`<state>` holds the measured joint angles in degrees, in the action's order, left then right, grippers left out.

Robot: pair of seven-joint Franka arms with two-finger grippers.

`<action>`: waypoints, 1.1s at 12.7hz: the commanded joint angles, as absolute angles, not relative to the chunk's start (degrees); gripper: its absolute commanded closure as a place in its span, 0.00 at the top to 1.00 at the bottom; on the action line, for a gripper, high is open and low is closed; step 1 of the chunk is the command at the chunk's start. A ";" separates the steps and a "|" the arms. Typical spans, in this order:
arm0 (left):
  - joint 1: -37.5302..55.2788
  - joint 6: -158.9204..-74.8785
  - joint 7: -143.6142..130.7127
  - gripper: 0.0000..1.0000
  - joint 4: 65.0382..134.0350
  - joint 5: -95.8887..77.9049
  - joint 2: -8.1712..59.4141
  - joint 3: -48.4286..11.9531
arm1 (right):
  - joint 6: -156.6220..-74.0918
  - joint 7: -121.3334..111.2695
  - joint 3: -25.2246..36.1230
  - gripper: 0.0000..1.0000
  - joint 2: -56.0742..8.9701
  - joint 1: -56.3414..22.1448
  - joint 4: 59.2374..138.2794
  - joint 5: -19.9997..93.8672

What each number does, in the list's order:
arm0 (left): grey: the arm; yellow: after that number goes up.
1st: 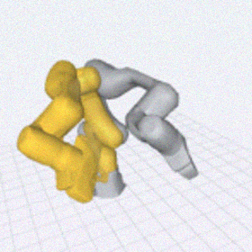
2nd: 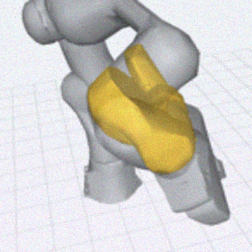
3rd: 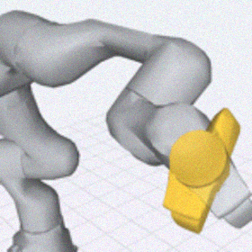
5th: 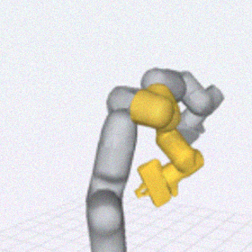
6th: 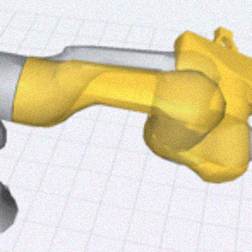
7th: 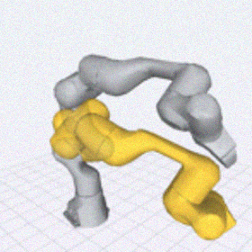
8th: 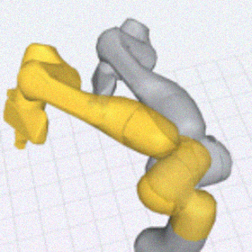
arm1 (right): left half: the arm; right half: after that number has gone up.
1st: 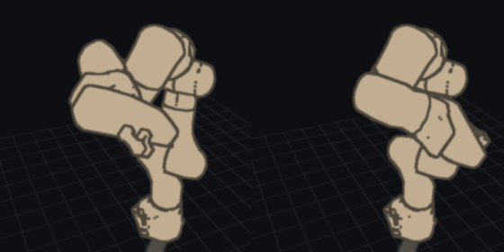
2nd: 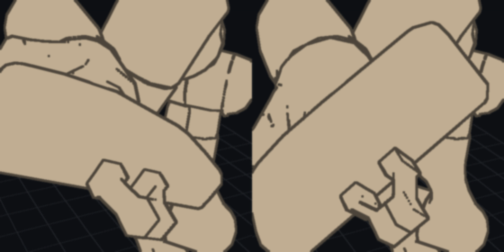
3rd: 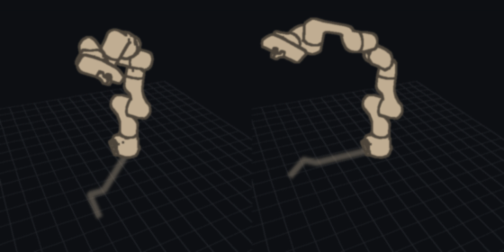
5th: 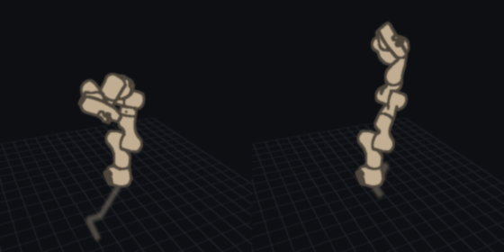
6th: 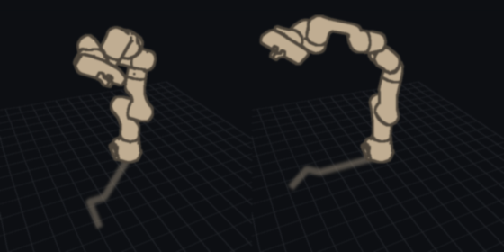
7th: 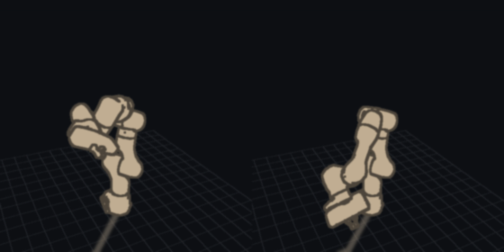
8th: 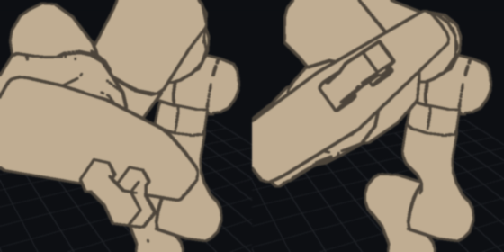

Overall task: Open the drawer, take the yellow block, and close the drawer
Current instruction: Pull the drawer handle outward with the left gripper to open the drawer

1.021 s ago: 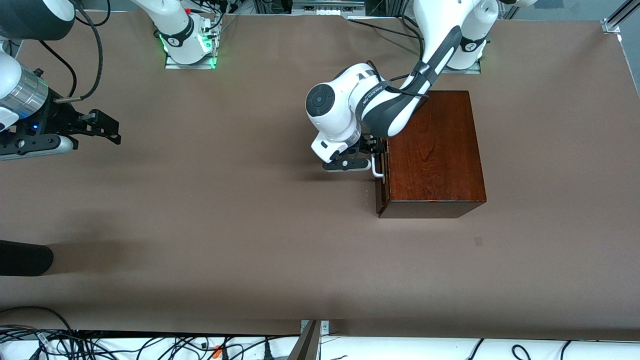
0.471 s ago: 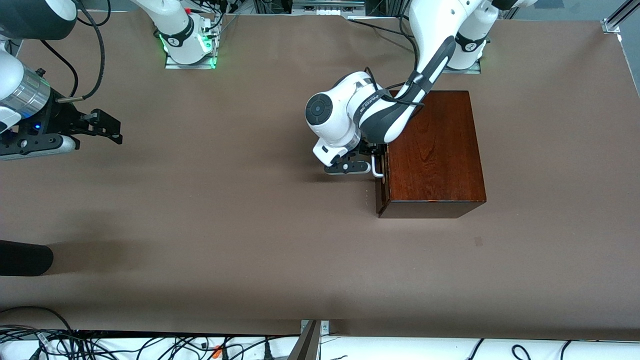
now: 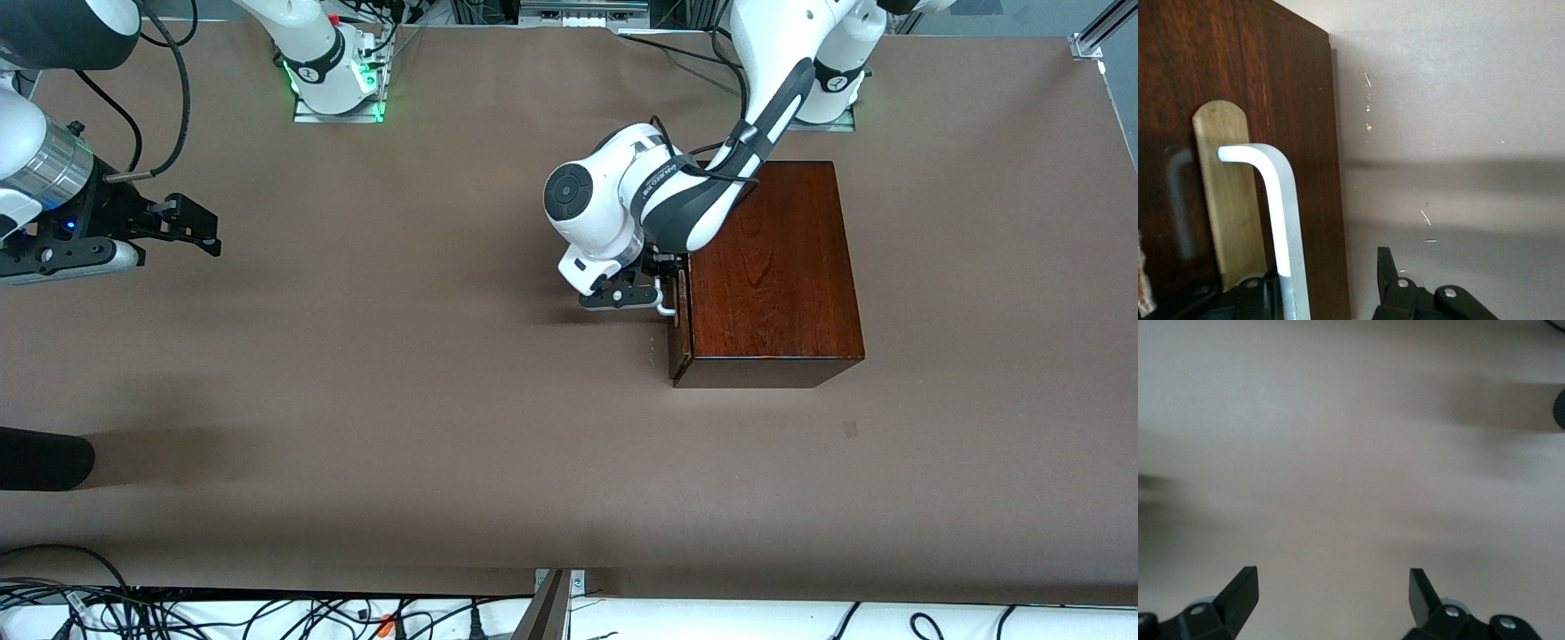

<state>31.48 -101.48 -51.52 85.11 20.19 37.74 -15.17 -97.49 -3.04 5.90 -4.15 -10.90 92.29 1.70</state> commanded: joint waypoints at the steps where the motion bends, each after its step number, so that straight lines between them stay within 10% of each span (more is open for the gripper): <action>1: 31.90 -102.66 -52.12 0.50 82.72 17.93 38.32 -15.47 | -97.21 -2.37 5.71 1.00 -4.39 -11.08 91.32 2.64; 14: 33.31 -113.81 -52.38 0.53 82.09 4.59 38.94 -15.82 | -97.29 -2.55 5.71 1.00 -4.39 -10.99 91.32 3.43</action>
<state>32.33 -107.65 -51.57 83.21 11.94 37.41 -15.25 -97.55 -3.02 5.74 -4.16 -10.94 92.28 2.45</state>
